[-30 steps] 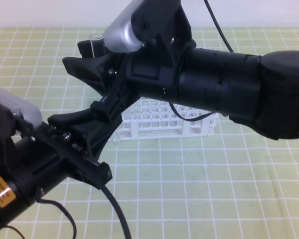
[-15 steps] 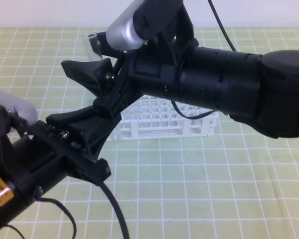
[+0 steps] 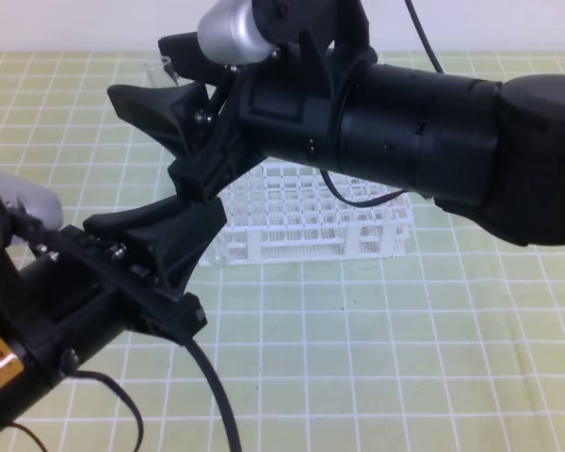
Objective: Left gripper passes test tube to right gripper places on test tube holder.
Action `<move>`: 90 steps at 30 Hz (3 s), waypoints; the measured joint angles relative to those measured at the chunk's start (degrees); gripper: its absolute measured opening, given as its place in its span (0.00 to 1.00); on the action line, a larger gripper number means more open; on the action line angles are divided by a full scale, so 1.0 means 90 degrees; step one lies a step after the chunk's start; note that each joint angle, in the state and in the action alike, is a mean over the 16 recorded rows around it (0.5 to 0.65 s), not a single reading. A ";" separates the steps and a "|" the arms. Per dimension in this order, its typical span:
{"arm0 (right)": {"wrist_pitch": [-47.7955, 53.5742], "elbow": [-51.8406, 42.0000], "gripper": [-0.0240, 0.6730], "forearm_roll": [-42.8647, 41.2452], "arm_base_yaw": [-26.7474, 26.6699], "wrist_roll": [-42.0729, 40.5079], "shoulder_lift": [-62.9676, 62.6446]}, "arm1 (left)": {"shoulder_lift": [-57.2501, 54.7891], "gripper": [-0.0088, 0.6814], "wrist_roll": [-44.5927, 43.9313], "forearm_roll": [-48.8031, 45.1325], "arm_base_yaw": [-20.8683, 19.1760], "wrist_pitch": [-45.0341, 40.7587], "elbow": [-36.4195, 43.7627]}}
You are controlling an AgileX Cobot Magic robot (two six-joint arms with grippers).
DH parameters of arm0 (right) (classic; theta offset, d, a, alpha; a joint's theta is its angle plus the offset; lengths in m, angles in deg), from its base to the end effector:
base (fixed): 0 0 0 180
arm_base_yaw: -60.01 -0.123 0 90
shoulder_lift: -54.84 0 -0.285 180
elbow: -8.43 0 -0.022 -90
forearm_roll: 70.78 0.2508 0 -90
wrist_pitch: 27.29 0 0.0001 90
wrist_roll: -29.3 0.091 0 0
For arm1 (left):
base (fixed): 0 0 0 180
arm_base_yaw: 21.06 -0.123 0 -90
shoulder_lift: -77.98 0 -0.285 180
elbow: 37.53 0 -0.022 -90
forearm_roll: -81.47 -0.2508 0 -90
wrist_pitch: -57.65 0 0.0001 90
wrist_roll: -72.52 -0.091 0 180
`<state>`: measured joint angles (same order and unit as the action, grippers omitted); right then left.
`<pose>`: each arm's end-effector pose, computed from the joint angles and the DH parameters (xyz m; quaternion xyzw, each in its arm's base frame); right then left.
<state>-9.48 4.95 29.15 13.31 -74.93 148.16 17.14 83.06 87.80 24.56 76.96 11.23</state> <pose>0.2232 0.2770 0.3942 -0.4018 0.6072 0.3507 0.5889 0.1393 -0.1376 0.3077 0.1658 0.6899 -0.3525 0.6101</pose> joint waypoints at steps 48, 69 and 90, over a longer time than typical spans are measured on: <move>0.0244 0.0002 0.16 0.0055 -0.0040 0.0332 0.0057 | -0.0006 0.06 0.0110 -0.0057 0.0000 0.0222 -0.0001; -0.0703 0.0002 0.15 0.0025 0.0006 0.0188 -0.0018 | 0.0011 0.45 -0.0070 -0.0308 0.0000 0.0400 -0.0008; -0.1683 -0.1038 0.15 0.0030 0.0009 0.0132 -0.1511 | 0.2538 0.01 -0.1350 -0.0588 -0.0051 -0.3109 0.0037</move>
<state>-24.63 -4.39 29.43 13.39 -73.74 134.56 39.99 70.91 82.51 24.11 48.98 11.56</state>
